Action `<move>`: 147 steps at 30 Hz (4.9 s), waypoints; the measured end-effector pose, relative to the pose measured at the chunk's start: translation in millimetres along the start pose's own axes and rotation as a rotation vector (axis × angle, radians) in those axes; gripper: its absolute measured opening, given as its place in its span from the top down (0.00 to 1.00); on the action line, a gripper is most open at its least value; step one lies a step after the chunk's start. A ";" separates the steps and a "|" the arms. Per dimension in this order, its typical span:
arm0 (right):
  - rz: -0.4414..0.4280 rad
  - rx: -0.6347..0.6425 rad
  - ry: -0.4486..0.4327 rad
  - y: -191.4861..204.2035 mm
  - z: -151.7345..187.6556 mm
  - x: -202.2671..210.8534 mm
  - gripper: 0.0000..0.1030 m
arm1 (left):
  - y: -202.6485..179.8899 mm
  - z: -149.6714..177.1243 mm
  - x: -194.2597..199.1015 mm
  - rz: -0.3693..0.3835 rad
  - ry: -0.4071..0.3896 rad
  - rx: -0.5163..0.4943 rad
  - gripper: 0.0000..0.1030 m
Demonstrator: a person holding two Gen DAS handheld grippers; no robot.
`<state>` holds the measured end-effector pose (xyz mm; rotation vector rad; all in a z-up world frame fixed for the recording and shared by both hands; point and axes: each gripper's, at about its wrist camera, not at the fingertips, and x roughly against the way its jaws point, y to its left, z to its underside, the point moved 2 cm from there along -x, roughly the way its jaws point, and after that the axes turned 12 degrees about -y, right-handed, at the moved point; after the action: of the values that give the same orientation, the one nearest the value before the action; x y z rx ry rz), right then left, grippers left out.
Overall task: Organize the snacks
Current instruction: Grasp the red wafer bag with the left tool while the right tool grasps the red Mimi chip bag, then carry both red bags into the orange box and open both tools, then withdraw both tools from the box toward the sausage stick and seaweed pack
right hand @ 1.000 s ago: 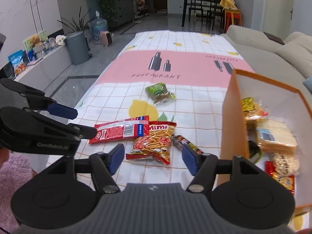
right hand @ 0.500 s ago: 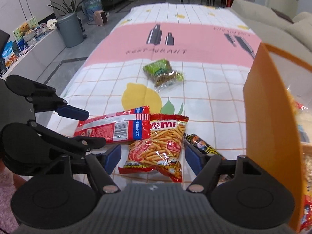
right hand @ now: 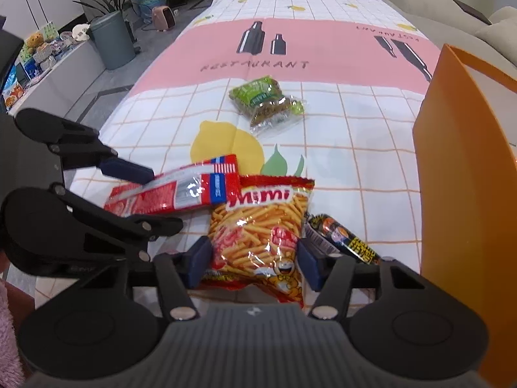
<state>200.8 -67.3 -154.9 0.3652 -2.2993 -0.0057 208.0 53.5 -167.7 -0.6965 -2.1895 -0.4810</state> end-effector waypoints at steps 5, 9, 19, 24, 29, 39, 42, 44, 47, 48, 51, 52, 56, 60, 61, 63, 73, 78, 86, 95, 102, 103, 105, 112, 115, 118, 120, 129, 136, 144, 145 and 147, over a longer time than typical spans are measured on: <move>-0.005 -0.001 0.002 -0.9 2.4 1.3 0.53 | -0.3 -0.3 -1.5 -0.009 -0.002 0.020 0.34; -0.013 -0.003 0.009 -1.2 3.2 4.5 0.57 | -0.4 -0.3 -1.7 -0.026 0.008 0.050 0.34; -0.007 -0.039 0.030 -3.1 8.3 17.4 0.65 | -11.7 1.1 2.2 -0.137 0.062 0.181 0.52; 0.000 -0.048 0.038 -3.1 18.5 27.9 0.65 | -25.2 5.3 11.0 -0.195 0.097 0.287 0.57; 0.007 -0.055 0.043 -3.9 28.0 42.4 0.67 | -37.6 11.9 29.3 -0.194 0.091 0.402 0.79; 0.007 -0.047 -0.003 -5.0 32.2 82.2 0.68 | -51.5 13.1 79.5 -0.191 0.035 0.551 0.93; 0.002 -0.036 -0.022 -2.4 30.3 96.4 0.68 | -57.1 7.7 96.2 -0.187 0.015 0.564 0.93; -0.001 -0.028 -0.036 -1.3 28.6 106.5 0.68 | -59.9 2.8 109.0 -0.178 -0.004 0.576 0.93; -0.019 -0.016 -0.066 -1.5 25.2 127.2 0.68 | -66.8 -9.2 127.7 -0.165 -0.028 0.575 0.93; -0.027 -0.017 -0.074 -2.7 24.0 134.4 0.68 | -69.3 -15.0 133.1 -0.159 -0.035 0.573 0.93; -0.055 -0.038 -0.091 -12.3 18.7 156.9 0.68 | -77.8 -35.7 148.6 -0.137 -0.066 0.562 0.93; -0.061 -0.046 -0.099 -16.9 16.7 164.4 0.68 | -81.1 -43.0 152.5 -0.128 -0.076 0.557 0.93; -0.058 -0.067 -0.144 -40.4 4.0 194.8 0.68 | -97.7 -79.0 163.8 -0.067 -0.125 0.528 0.93; -0.022 -0.094 -0.183 -74.0 -9.5 220.3 0.68 | -118.0 -116.8 162.1 0.012 -0.156 0.497 0.93; 0.003 -0.094 -0.188 -84.8 -12.5 225.2 0.68 | -124.6 -126.7 158.9 0.027 -0.159 0.482 0.93; 0.055 -0.087 -0.191 -103.8 -15.0 231.0 0.68 | -138.0 -145.5 149.5 0.044 -0.156 0.466 0.93; 0.195 -0.119 -0.083 -184.4 -5.3 214.2 0.68 | -202.5 -196.2 81.5 0.150 -0.059 0.374 0.93; 0.159 -0.134 -0.021 -201.3 2.3 196.4 0.68 | -213.4 -198.5 45.2 0.163 0.026 0.358 0.93; 0.139 -0.140 0.103 -213.3 14.2 163.8 0.68 | -216.4 -189.8 2.3 0.179 0.137 0.353 0.93; 0.130 -0.145 0.176 -218.9 24.2 139.6 0.68 | -222.8 -181.1 -24.9 0.166 0.211 0.320 0.93; 0.124 -0.164 0.214 -222.8 32.2 128.2 0.67 | -225.5 -174.1 -37.2 0.164 0.248 0.309 0.93; 0.120 -0.166 0.215 -223.2 33.5 128.2 0.67 | -225.9 -173.3 -38.4 0.161 0.251 0.306 0.92; 0.120 -0.173 0.213 -223.9 34.3 129.0 0.67 | -225.8 -172.6 -39.2 0.161 0.255 0.309 0.92; 0.130 -0.161 0.211 -221.0 31.3 129.8 0.62 | -224.7 -171.5 -40.0 0.158 0.262 0.306 0.88; 0.132 -0.143 0.202 -217.2 27.8 130.7 0.52 | -222.0 -171.3 -36.3 0.148 0.255 0.319 0.87; 0.148 -0.124 0.194 -214.1 23.4 134.1 0.46 | -218.5 -172.3 -28.6 0.143 0.245 0.328 0.75; 0.155 -0.114 0.189 -212.2 20.2 137.1 0.41 | -217.3 -174.8 -20.6 0.136 0.223 0.318 0.69; 0.233 -0.041 0.131 -194.9 4.8 163.7 0.26 | -211.2 -182.7 33.2 0.114 0.086 0.283 0.55; 0.307 -0.010 -0.010 -167.0 -3.4 199.2 0.22 | -202.1 -175.5 84.0 0.050 -0.052 0.243 0.55; 0.329 0.000 -0.212 -123.6 -2.3 224.7 0.22 | -172.7 -146.4 135.9 -0.101 -0.185 0.239 0.51; 0.332 -0.002 -0.243 -117.1 -2.7 226.9 0.22 | -168.3 -141.2 141.9 -0.124 -0.198 0.236 0.51; 0.335 -0.002 -0.306 -103.6 -3.2 233.0 0.23 | -159.8 -130.6 150.8 -0.168 -0.219 0.232 0.51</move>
<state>79.7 -227.5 2.2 -0.0301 -2.6372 0.1117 99.7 -92.2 12.3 -0.4599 -2.4738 -0.2366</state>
